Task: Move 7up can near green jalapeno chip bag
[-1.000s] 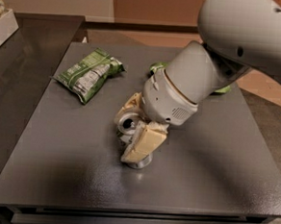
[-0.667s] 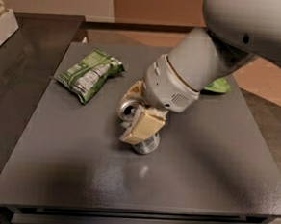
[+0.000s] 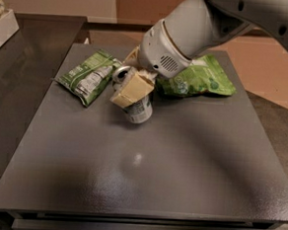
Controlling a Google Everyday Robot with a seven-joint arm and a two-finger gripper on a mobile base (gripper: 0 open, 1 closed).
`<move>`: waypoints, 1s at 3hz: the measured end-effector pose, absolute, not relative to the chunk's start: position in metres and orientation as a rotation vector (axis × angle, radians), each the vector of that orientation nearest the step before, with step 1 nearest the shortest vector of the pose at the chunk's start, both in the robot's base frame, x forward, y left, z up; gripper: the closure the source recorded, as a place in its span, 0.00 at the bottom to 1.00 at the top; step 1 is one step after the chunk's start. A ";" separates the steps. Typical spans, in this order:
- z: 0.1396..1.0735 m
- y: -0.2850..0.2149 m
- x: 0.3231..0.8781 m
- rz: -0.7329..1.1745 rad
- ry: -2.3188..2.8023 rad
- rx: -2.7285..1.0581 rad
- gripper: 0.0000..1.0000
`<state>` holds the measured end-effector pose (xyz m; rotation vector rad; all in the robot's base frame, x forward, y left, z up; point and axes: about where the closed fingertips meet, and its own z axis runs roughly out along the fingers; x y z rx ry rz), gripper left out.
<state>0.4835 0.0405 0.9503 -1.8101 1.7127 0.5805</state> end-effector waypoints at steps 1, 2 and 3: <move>0.956 0.066 0.516 0.647 1.729 -1.716 1.00; 0.951 0.091 0.539 0.711 1.719 -1.655 1.00; 0.943 0.111 0.553 0.754 1.705 -1.621 0.85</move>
Offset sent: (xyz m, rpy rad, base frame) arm 0.0885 0.0760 -0.0044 0.2169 0.0887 -0.0926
